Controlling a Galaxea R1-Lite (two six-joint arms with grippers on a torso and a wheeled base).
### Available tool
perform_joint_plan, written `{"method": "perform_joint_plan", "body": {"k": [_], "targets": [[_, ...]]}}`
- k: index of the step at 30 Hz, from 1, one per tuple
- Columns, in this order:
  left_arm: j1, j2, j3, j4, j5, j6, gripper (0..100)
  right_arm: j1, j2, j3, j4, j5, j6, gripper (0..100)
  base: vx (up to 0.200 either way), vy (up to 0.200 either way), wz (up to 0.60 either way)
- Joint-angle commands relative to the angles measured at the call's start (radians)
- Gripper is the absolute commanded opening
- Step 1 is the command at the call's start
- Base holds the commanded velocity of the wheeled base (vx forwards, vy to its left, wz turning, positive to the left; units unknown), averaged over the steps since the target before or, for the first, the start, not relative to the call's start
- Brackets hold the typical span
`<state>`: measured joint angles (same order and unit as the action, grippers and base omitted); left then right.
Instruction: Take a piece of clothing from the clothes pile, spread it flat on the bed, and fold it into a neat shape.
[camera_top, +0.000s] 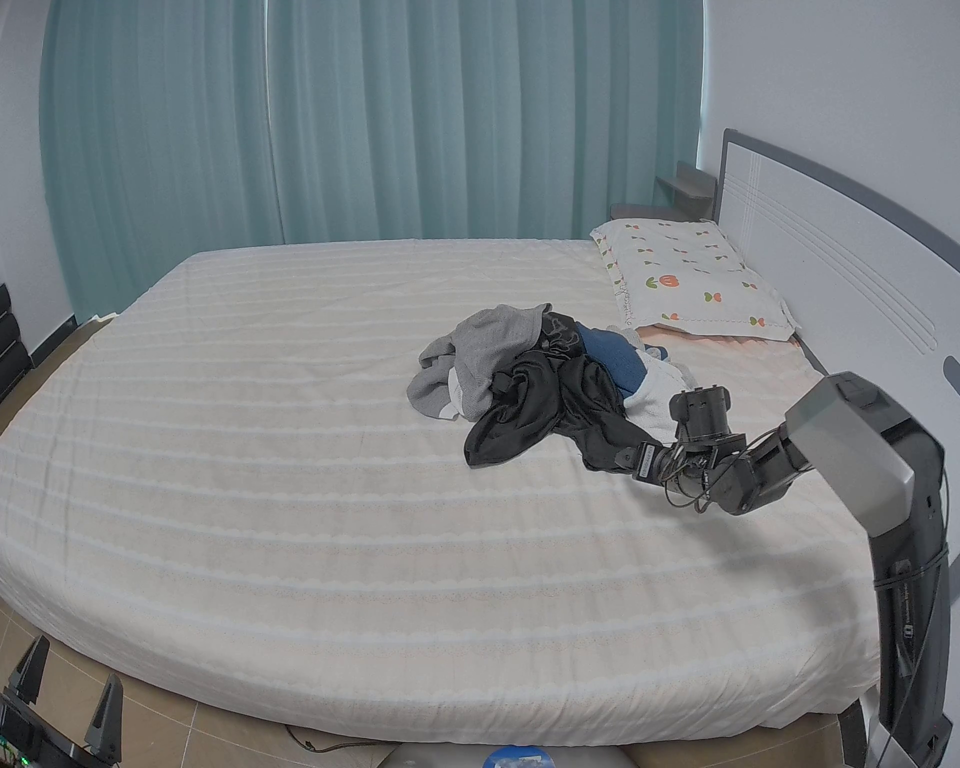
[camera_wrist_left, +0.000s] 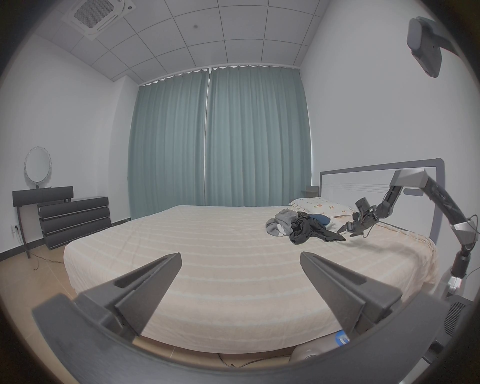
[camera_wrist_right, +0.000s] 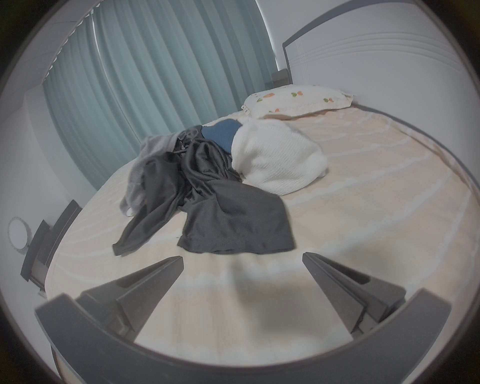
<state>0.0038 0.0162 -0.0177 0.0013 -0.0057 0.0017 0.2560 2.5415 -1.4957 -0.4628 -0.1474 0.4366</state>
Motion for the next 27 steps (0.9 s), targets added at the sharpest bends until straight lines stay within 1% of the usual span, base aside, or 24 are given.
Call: {"method": "perform_joint_plan", "body": {"k": [1,13,18,19,22,25,27], "targets": [[-0.001,-0.016,0.016,-0.001,0.0,0.0,100,-0.004,0.128,-0.135,0.044,-0.02,0.014,100,0.0,0.0,0.0],[0.001,-0.016,0.016,0.0,0.0,0.0,100,-0.003,0.154,-0.253,0.075,-0.04,0.013,100,0.0,0.0,0.0],[0.001,-0.016,0.016,0.0,0.0,0.0,100,-0.006,0.181,-0.291,0.116,-0.04,0.014,100,0.0,0.0,0.0],[0.001,-0.016,0.016,0.0,0.0,0.0,100,-0.006,0.181,-0.291,0.116,-0.04,0.014,0,0.0,0.0,0.0],[-0.001,-0.016,0.016,0.0,0.0,0.0,100,-0.007,0.197,-0.304,0.105,-0.038,0.017,0,0.0,0.0,0.0],[-0.001,-0.016,0.016,0.0,0.0,0.0,100,-0.006,0.186,-0.302,0.101,-0.038,0.05,0,0.0,0.0,0.0],[0.001,-0.016,0.016,-0.001,0.0,0.0,100,-0.004,0.171,-0.302,0.099,-0.038,0.056,0,0.0,0.0,0.0]]}}
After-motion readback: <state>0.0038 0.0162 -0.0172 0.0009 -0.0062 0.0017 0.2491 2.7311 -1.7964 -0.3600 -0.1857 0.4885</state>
